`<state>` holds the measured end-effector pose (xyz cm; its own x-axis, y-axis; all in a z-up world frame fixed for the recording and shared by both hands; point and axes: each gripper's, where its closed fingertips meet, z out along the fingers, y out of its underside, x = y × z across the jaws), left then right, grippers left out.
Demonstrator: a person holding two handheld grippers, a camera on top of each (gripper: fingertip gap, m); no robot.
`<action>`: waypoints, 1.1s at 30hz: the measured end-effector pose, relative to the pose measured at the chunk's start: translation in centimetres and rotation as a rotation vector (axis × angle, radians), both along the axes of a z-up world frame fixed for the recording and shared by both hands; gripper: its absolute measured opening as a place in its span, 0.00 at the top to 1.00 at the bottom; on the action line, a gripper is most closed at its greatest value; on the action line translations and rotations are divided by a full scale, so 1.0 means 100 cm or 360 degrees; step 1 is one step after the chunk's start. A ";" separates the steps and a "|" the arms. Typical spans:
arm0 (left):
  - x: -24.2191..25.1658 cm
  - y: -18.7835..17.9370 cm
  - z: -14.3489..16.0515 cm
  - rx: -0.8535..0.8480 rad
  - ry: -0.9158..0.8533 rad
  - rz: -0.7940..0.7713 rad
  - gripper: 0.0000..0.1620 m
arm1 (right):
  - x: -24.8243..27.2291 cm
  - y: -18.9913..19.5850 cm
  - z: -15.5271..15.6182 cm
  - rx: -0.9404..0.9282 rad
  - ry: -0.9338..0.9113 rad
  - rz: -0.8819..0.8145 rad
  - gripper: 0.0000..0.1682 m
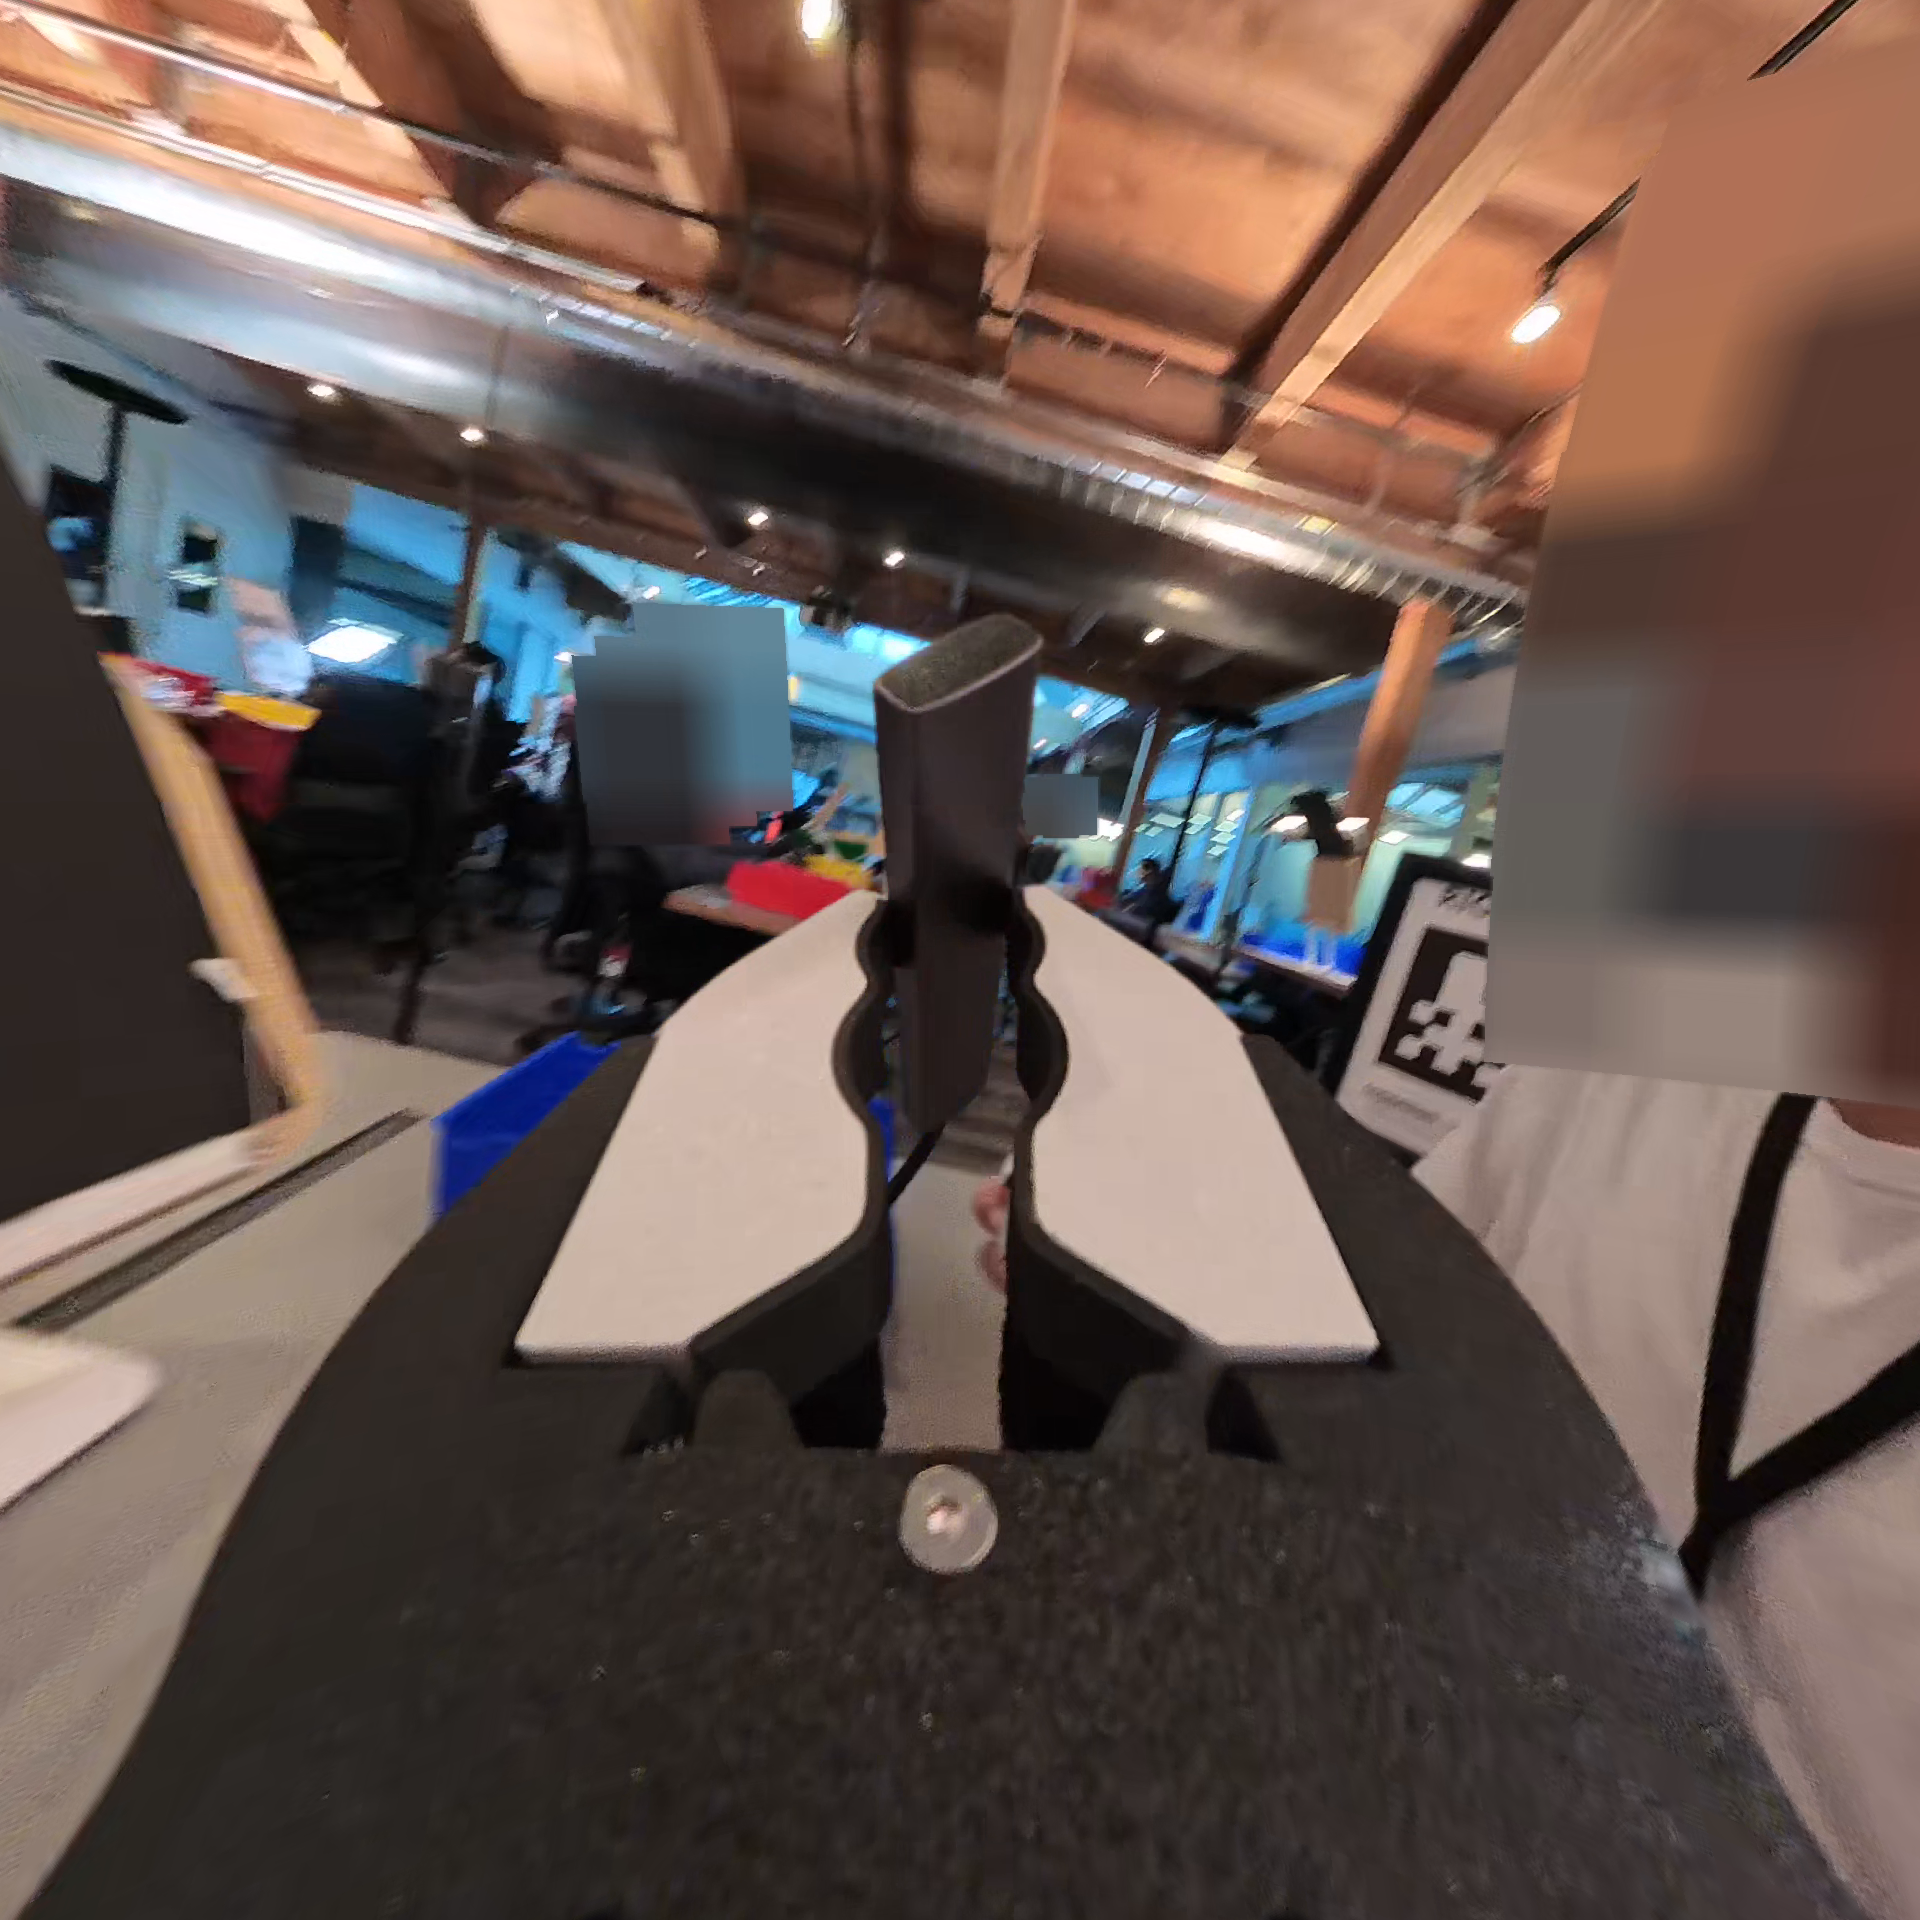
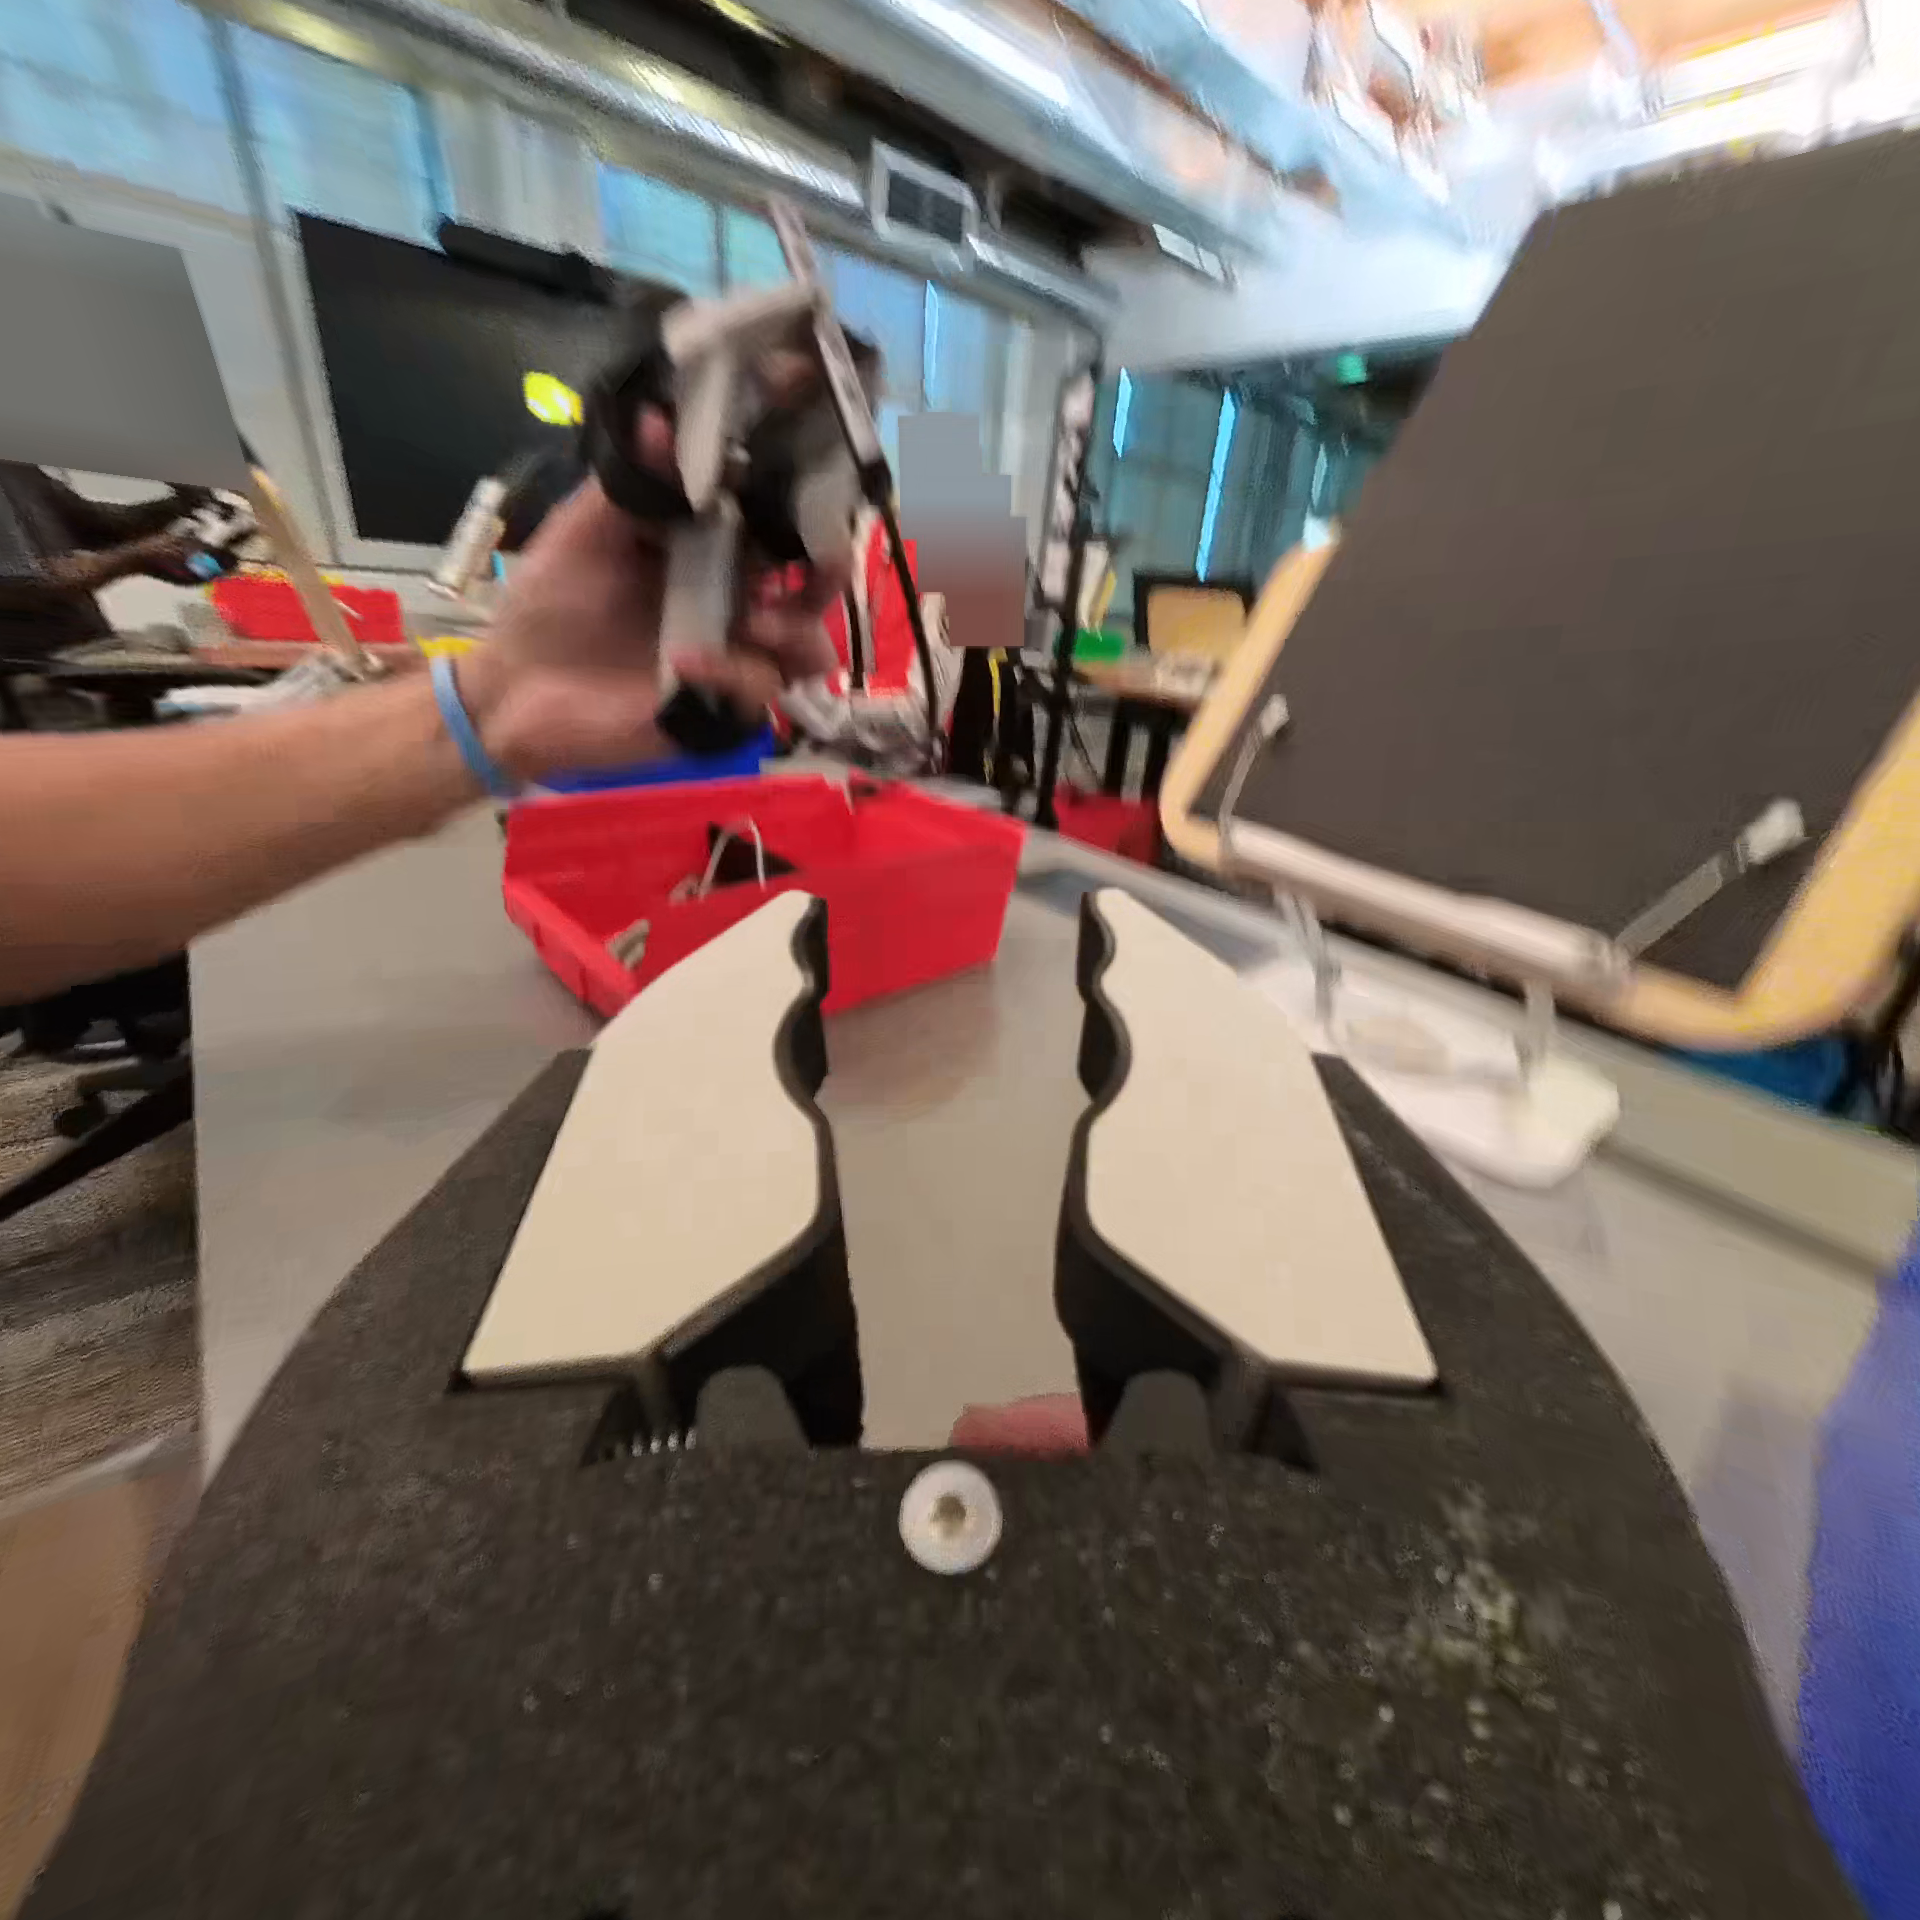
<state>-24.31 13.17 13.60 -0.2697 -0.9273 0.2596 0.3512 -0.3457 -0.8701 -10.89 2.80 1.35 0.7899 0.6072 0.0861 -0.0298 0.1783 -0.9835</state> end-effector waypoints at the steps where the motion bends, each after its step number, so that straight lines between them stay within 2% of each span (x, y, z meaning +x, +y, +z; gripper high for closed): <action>1: 0.012 -0.011 -0.003 -0.0032 -0.0034 -0.0042 0.88 | -0.011 0.005 0.017 0.0096 -0.0018 0.0045 0.74; 3: 0.034 -0.030 -0.013 -0.0081 -0.0067 -0.0108 0.88 | -0.029 0.017 0.042 0.0225 -0.0071 0.0088 0.74; 5: 0.051 -0.044 -0.023 -0.0139 -0.0083 -0.0152 0.88 | -0.039 0.028 0.053 0.0269 -0.0098 0.0098 0.75; 8: 0.067 -0.056 -0.035 -0.0266 -0.0149 -0.0204 0.88 | -0.040 0.036 0.048 0.0330 -0.0193 0.0024 0.77; 12: 0.089 -0.066 -0.059 -0.0347 -0.0137 -0.0246 0.88 | -0.034 0.031 0.042 0.0363 -0.0120 0.0042 0.83; 18: 0.112 -0.069 -0.078 -0.0550 -0.0182 -0.0372 0.88 | -0.028 0.034 0.027 0.0343 -0.0154 0.0062 0.84; 23: 0.124 -0.073 -0.085 -0.0620 -0.0187 -0.0435 0.88 | -0.018 0.031 0.026 0.0470 -0.0137 0.0017 0.94; 28: 0.114 -0.072 -0.094 -0.0589 -0.0040 -0.0446 0.87 | -0.021 0.030 0.022 0.0481 -0.0224 0.0060 0.94; 30: 0.093 -0.062 -0.101 -0.0557 0.0037 -0.0318 0.87 | -0.019 0.036 0.025 0.0500 -0.0311 0.0011 0.94; 33: 0.042 -0.047 -0.114 -0.0627 0.0134 -0.0047 0.95 | -0.013 0.059 0.023 0.0471 -0.0508 -0.0055 0.94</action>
<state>-20.07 8.44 2.19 -0.2574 -0.7446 0.6159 0.2696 -0.6674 -0.6942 -12.21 8.68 3.69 0.7146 0.4933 0.4959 0.2785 0.4497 -0.8487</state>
